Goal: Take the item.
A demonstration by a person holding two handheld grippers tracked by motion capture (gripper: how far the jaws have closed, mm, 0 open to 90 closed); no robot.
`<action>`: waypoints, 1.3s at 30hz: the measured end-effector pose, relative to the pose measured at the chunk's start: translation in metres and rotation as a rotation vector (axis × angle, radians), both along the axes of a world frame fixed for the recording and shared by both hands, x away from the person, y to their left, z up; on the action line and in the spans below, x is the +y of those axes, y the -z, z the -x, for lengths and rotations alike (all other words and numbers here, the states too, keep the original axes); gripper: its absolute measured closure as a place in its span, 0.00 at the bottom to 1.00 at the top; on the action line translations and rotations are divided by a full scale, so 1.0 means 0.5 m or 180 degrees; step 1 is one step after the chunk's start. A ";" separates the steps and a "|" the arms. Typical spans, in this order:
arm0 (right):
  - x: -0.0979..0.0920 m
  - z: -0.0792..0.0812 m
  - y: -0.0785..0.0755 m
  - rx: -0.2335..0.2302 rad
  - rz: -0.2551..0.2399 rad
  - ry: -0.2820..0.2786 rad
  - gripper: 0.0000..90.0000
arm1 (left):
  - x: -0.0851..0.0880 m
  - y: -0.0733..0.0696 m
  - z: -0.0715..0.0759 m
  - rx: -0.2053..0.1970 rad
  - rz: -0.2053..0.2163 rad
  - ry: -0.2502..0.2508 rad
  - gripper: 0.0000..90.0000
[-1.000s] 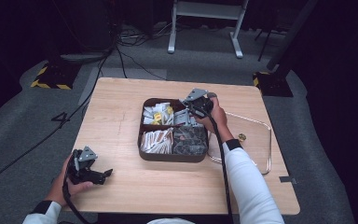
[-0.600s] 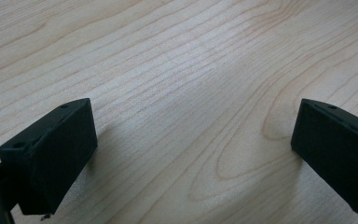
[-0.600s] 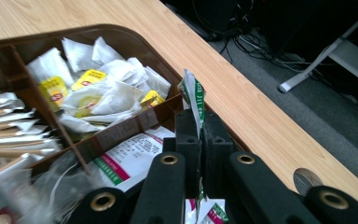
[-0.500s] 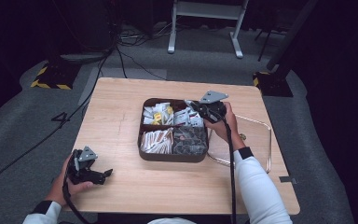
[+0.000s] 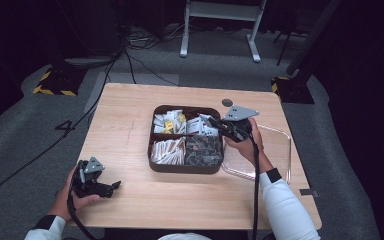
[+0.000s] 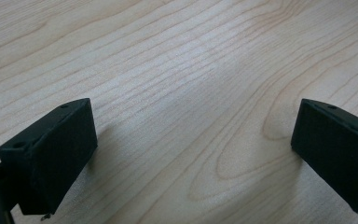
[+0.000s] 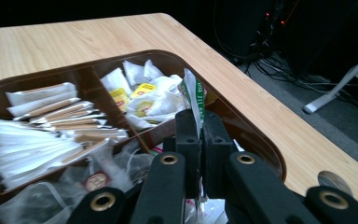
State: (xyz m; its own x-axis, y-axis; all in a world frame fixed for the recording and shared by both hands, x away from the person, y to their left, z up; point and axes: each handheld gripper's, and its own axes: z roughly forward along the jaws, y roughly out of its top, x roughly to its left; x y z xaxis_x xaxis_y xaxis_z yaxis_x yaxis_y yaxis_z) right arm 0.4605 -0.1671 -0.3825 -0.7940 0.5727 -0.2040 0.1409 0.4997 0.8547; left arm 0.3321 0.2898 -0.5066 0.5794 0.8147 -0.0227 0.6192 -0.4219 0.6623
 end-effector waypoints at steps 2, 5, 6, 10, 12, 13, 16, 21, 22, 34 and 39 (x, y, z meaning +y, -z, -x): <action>-0.002 0.005 -0.001 0.0000 -0.0007 -0.0019 0.98 | 0.000 0.000 0.000 0.0000 -0.0003 0.0003 0.00; -0.012 0.027 -0.002 -0.0003 -0.0042 -0.0087 0.98 | 0.000 0.000 0.000 -0.0001 -0.0003 0.0003 0.00; -0.015 0.032 -0.003 0.0002 -0.0044 -0.0096 0.98 | 0.000 0.000 0.000 0.0000 -0.0002 0.0003 0.00; -0.023 0.045 -0.005 0.0005 -0.0092 -0.0130 0.98 | 0.000 0.000 0.000 -0.0001 -0.0002 0.0003 0.00; -0.027 0.059 -0.006 0.0012 -0.0115 -0.0169 0.98 | 0.000 0.000 0.000 0.0000 0.0000 0.0000 0.00; -0.028 0.064 -0.005 0.0021 -0.0129 -0.0189 0.98 | 0.000 0.000 0.000 -0.0001 -0.0002 0.0003 0.00; -0.028 0.077 -0.001 0.0040 -0.0116 -0.0231 0.98 | 0.000 0.000 0.000 -0.0001 -0.0004 0.0003 0.00; -0.029 0.093 0.001 0.0051 -0.0124 -0.0291 0.98 | 0.000 0.000 0.000 -0.0001 -0.0003 0.0003 0.00; -0.029 0.099 -0.001 0.0042 -0.0136 -0.0318 0.98 | 0.000 0.000 0.000 -0.0001 -0.0003 0.0003 0.00; -0.017 0.139 -0.005 0.0054 -0.0167 -0.0565 0.98 | 0.000 0.000 0.000 -0.0001 -0.0002 0.0003 0.00; -0.001 0.158 0.002 0.0104 -0.0141 -0.0716 0.98 | 0.000 0.000 0.000 0.0000 0.0000 0.0000 0.00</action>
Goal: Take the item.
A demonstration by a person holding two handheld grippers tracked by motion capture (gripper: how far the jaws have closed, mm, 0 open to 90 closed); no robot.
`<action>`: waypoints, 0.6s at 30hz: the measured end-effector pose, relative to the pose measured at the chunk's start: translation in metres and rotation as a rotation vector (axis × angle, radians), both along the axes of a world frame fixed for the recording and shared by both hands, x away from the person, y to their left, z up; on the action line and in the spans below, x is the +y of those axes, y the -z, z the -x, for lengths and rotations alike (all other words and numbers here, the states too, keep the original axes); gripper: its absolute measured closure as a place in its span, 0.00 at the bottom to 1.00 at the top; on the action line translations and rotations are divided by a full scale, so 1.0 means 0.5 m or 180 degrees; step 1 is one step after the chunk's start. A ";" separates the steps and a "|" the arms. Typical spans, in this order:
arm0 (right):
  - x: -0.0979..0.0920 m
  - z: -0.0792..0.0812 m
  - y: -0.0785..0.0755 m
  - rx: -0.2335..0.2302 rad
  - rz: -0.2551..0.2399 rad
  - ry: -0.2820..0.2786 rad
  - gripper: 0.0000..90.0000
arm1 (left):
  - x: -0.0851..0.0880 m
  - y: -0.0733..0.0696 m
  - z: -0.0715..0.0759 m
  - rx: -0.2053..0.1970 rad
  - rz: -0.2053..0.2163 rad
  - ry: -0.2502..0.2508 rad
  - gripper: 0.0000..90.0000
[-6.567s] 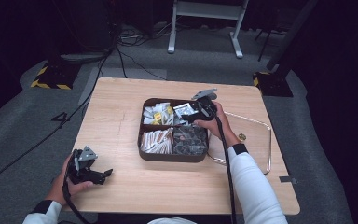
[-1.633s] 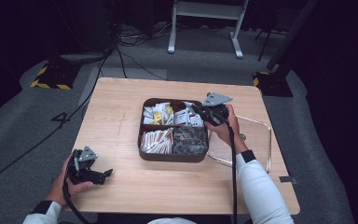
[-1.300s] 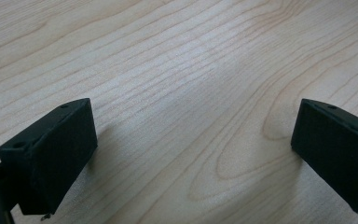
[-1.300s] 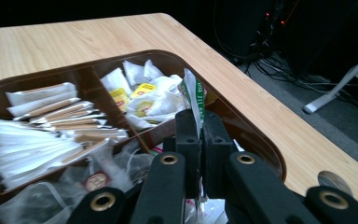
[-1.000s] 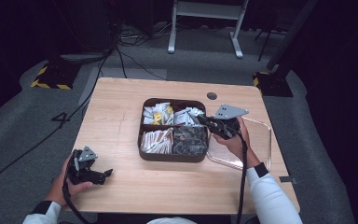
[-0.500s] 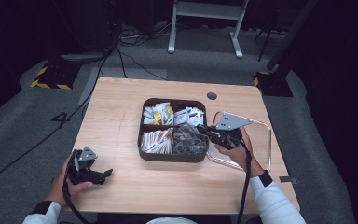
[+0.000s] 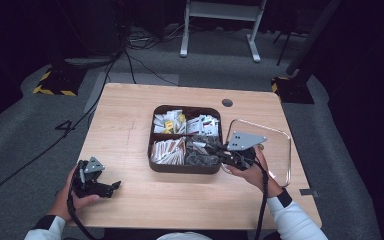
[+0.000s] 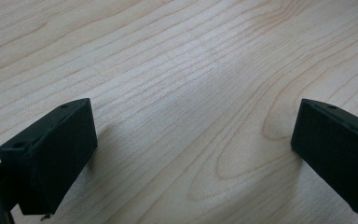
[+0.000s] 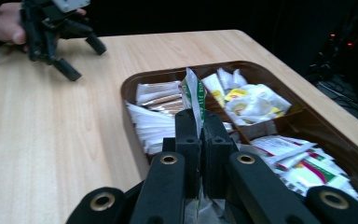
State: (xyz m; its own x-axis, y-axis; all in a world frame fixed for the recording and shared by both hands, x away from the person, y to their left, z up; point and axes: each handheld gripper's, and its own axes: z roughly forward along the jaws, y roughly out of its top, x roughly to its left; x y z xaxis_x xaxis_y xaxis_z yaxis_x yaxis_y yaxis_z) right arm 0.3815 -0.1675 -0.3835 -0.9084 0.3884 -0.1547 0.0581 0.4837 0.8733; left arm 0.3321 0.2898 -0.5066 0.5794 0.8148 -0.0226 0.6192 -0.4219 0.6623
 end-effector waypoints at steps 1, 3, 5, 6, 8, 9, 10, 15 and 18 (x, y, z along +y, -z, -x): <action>0.003 0.003 0.001 0.0000 0.0010 -0.0024 0.98 | 0.000 0.000 0.000 -0.0001 -0.0002 0.0003 0.00; 0.009 0.011 0.004 0.0012 0.0022 -0.0070 0.98 | 0.000 0.000 0.000 0.0000 -0.0002 0.0003 0.00; 0.015 0.018 0.007 0.0019 0.0046 -0.0120 0.98 | 0.000 0.000 0.000 -0.0001 -0.0002 0.0003 0.00; 0.017 0.021 0.009 0.0030 0.0050 -0.0142 0.98 | 0.000 0.000 0.000 -0.0001 -0.0002 0.0003 0.00; 0.024 0.028 0.013 0.0040 0.0075 -0.0195 0.98 | 0.000 0.000 0.000 -0.0001 -0.0002 0.0003 0.00; 0.027 0.031 0.016 0.0051 0.0088 -0.0226 0.98 | 0.000 0.000 0.000 0.0000 -0.0002 0.0002 0.00; 0.031 0.035 0.020 0.0051 0.0098 -0.0250 0.98 | 0.000 0.000 0.000 0.0000 -0.0002 0.0003 0.00; 0.050 0.049 0.040 0.0068 0.0192 -0.0397 0.98 | 0.000 0.000 0.000 0.0000 0.0001 -0.0005 0.00; 0.058 0.053 0.051 0.0109 0.0244 -0.0438 0.97 | 0.000 0.000 0.000 0.0000 0.0001 -0.0007 0.00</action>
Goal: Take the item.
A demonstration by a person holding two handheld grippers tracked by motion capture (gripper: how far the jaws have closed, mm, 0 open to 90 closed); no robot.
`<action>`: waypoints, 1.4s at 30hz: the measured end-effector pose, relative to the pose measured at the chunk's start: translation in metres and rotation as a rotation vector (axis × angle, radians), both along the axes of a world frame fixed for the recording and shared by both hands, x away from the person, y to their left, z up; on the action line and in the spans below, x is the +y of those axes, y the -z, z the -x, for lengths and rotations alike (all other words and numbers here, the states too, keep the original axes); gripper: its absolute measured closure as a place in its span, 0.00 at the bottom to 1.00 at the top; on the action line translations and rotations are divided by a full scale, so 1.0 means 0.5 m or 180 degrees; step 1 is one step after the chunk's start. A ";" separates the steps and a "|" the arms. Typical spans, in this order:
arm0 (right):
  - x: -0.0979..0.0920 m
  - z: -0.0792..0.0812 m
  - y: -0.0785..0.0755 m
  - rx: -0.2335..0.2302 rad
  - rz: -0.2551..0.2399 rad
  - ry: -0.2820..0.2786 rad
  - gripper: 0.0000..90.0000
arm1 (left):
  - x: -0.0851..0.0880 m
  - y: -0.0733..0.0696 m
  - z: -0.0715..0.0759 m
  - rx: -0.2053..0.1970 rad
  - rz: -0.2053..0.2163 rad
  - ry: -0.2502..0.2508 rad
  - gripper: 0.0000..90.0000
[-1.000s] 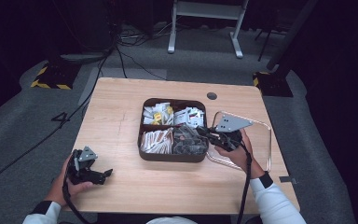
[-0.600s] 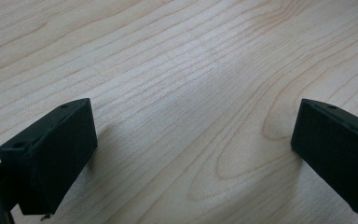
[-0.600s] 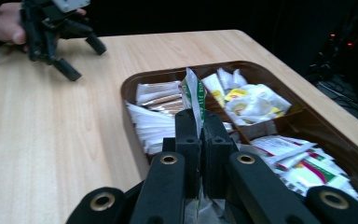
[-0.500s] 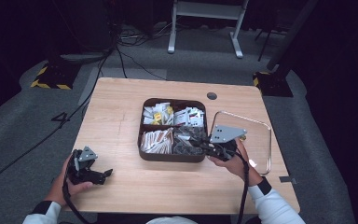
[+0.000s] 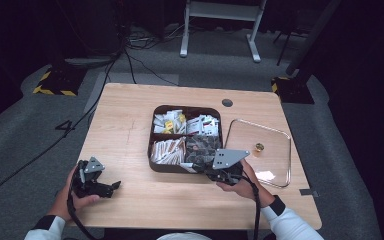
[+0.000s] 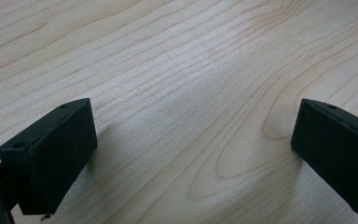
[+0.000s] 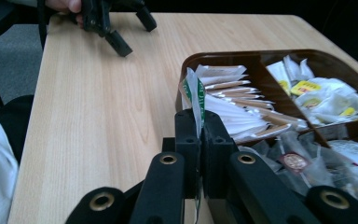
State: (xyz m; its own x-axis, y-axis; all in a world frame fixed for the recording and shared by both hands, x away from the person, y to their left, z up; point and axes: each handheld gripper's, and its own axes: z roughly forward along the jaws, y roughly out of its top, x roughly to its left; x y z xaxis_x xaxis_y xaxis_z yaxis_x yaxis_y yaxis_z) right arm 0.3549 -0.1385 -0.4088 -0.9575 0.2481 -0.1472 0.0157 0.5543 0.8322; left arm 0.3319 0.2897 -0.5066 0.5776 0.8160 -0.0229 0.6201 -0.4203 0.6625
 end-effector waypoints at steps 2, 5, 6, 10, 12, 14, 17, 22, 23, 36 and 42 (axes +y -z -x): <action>0.004 0.001 0.007 0.0013 0.0030 -0.0019 0.97 | 0.000 0.000 0.000 -0.0004 -0.0002 0.0001 0.00; 0.007 0.000 0.012 0.0027 0.0068 -0.0045 0.97 | 0.000 0.000 0.000 -0.0002 0.0001 -0.0004 0.00; 0.008 -0.001 0.017 0.0057 0.0077 -0.0048 0.97 | 0.000 0.000 0.001 0.0001 0.0007 -0.0009 0.00; 0.008 0.000 0.029 0.0090 0.0131 -0.0063 0.97 | 0.000 0.000 0.000 0.0001 0.0006 -0.0008 0.00; 0.009 0.000 0.037 0.0091 0.0180 -0.0076 0.97 | 0.000 0.000 0.000 0.0001 0.0004 -0.0005 0.00; 0.009 0.001 0.040 0.0099 0.0190 -0.0086 0.97 | 0.000 0.000 0.000 0.0001 0.0006 -0.0008 0.00; 0.012 0.005 0.050 0.0101 0.0250 -0.0107 0.97 | 0.000 0.000 0.000 -0.0002 0.0004 -0.0008 0.00; 0.016 0.008 0.063 0.0085 0.0329 -0.0105 0.96 | 0.000 0.000 0.000 -0.0001 0.0004 -0.0008 0.00; 0.016 0.008 0.065 0.0090 0.0340 -0.0102 0.96 | 0.000 0.000 0.000 -0.0001 0.0004 -0.0008 0.00; 0.026 0.021 0.076 0.0168 0.0411 -0.0299 0.82 | 0.000 0.000 0.000 0.0002 0.0006 -0.0008 0.00; 0.023 0.025 0.081 0.0329 0.0407 -0.0363 0.57 | 0.000 0.000 0.000 -0.0001 0.0003 -0.0008 0.00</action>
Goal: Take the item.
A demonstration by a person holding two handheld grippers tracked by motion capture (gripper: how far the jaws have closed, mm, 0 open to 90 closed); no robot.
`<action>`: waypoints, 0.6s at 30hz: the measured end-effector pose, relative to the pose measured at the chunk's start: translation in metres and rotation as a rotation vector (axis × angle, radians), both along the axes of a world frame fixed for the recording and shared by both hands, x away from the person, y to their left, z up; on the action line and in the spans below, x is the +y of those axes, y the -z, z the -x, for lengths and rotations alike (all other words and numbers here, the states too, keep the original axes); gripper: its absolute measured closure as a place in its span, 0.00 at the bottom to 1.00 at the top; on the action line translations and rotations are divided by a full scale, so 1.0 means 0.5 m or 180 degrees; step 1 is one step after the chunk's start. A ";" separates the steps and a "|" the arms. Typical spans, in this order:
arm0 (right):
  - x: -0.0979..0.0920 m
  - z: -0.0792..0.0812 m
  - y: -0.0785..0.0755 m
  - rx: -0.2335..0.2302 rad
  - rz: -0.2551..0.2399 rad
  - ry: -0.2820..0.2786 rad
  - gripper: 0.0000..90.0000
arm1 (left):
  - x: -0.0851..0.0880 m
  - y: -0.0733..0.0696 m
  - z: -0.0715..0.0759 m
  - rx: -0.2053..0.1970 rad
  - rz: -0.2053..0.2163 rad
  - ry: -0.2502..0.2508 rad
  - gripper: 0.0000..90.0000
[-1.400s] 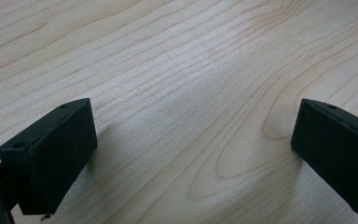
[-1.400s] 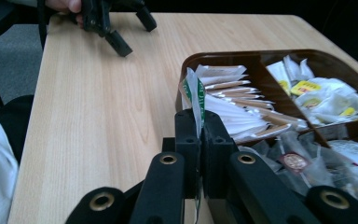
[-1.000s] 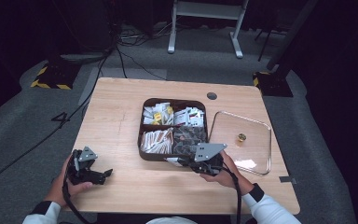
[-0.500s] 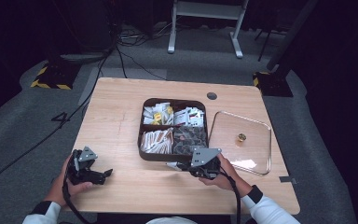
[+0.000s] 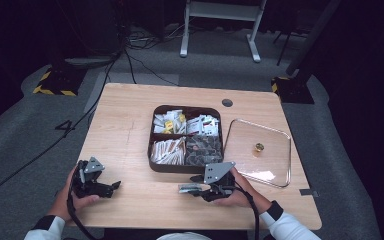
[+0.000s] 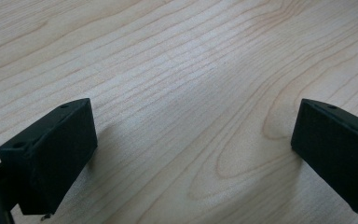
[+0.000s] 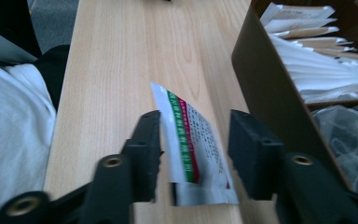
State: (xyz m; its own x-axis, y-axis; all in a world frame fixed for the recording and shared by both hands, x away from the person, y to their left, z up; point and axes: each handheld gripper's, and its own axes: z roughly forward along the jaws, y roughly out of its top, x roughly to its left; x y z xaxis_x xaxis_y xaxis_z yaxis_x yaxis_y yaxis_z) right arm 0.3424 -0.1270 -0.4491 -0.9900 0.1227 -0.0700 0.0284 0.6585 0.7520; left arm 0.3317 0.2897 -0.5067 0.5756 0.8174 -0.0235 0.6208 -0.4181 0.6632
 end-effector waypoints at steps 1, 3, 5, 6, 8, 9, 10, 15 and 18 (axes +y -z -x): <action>0.000 0.001 0.001 0.0039 0.0012 -0.0020 0.53 | 0.000 0.000 0.000 0.0003 0.0003 -0.0001 0.00; 0.000 0.004 0.003 0.0068 0.0042 -0.0020 0.46 | 0.000 0.000 0.000 0.0001 0.0001 0.0000 0.00; 0.000 0.007 0.006 0.0073 0.0103 -0.0021 0.42 | 0.000 0.000 0.000 0.0003 0.0003 0.0000 0.00; -0.001 0.008 0.008 0.0071 0.0111 -0.0009 0.41 | 0.000 0.000 0.000 0.0003 0.0003 0.0000 0.00; -0.004 0.006 0.010 0.0082 0.0122 0.0039 0.40 | 0.000 0.000 0.000 0.0003 0.0003 0.0000 0.00; -0.006 0.004 0.011 0.0088 0.0113 0.0062 0.39 | 0.000 0.000 0.000 0.0003 0.0003 0.0000 0.00; -0.008 0.002 0.012 0.0092 0.0113 0.0090 0.38 | 0.000 0.000 0.000 0.0003 0.0003 0.0000 0.00; -0.019 -0.007 0.009 0.0081 0.0081 0.0210 0.35 | 0.000 0.000 0.000 0.0003 0.0003 0.0000 0.00; -0.033 -0.017 0.000 0.0022 0.0039 0.0332 0.33 | 0.000 0.000 0.000 0.0003 0.0003 0.0000 0.00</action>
